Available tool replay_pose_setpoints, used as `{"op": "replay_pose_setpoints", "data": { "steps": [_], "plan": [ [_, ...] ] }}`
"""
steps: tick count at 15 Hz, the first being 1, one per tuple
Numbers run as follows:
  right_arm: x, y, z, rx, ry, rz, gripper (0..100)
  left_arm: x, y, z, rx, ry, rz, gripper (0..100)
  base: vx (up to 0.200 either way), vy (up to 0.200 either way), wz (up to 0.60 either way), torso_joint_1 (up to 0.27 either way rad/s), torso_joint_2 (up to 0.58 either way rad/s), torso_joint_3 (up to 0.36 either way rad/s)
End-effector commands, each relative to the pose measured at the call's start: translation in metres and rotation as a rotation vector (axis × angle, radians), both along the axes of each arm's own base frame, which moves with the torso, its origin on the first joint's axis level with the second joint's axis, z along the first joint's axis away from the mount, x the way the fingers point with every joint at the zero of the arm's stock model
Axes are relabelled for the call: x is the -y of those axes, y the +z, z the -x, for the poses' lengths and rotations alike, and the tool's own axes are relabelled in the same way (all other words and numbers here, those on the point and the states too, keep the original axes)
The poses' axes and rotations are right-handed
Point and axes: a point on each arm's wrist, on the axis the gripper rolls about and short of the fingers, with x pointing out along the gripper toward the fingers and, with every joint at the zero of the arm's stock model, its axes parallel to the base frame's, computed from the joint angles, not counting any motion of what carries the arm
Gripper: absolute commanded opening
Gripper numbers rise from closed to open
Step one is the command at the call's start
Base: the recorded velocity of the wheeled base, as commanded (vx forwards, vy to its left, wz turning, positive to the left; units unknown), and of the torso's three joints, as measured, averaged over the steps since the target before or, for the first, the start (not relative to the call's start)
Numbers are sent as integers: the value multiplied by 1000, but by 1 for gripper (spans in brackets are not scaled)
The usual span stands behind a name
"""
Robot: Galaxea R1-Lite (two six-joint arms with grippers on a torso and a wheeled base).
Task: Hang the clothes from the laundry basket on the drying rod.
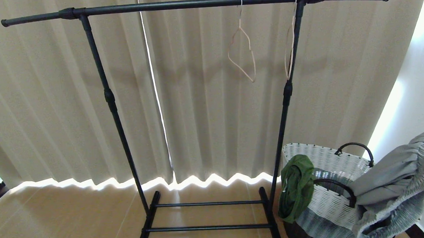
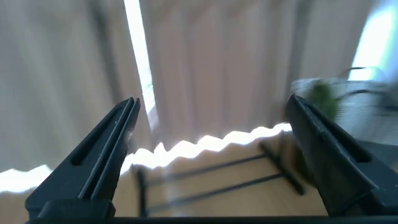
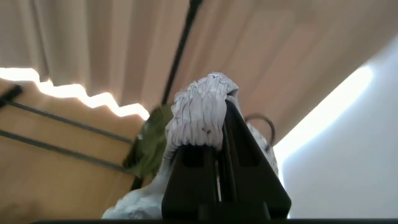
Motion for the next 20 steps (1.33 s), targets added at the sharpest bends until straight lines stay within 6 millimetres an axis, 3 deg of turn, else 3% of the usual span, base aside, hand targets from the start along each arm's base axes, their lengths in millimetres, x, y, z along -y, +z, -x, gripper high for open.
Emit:
{"op": "replay_pose_setpoints", "data": {
  "steps": [1, 2, 3, 5, 8, 9, 11, 15, 18, 20],
  "plan": [
    [-7, 12, -9, 13, 51, -2, 0, 1, 44, -8, -24, -37, -9, 100, 0, 0, 0, 0, 0, 0],
    [-9, 16, -12, 19, 70, -3, 0, 1, 57, -15, -43, -42, -10, 100, 0, 0, 0, 0, 0, 0],
    [-17, 25, -18, 29, 117, -31, 0, 1, 89, -36, -96, -88, -14, 100, 0, 0, 0, 0, 0, 0],
    [-31, 37, -23, 29, 197, -133, 0, 9, 126, -75, -168, -193, -34, 100, 0, 0, 0, 0, 0, 0],
    [-40, 43, -39, 2, 216, -175, 0, 24, 152, -122, -207, -264, -107, 100, 0, 0, 0, 0, 0, 0],
    [-46, 49, -46, 5, 234, -182, 0, 38, 151, -142, -218, -330, -156, 100, 0, 0, 0, 0, 0, 0],
    [-55, 55, -51, -1, 279, -219, 0, 66, 143, -161, -247, -427, -188, 100, 0, 0, 0, 0, 0, 0],
    [-64, 68, -51, 4, 373, -301, 0, 164, 116, -202, -300, -521, -262, 100, 0, 0, 0, 0, 0, 0],
    [-65, 70, -50, 15, 399, -306, 0, 211, 90, -208, -381, -617, -305, 100, 0, 0, 0, 0, 0, 0],
    [-69, 77, -47, 32, 437, -317, 0, 242, 78, -201, -435, -673, -301, 100, 0, 0, 0, 0, 0, 0]
  ]
}}
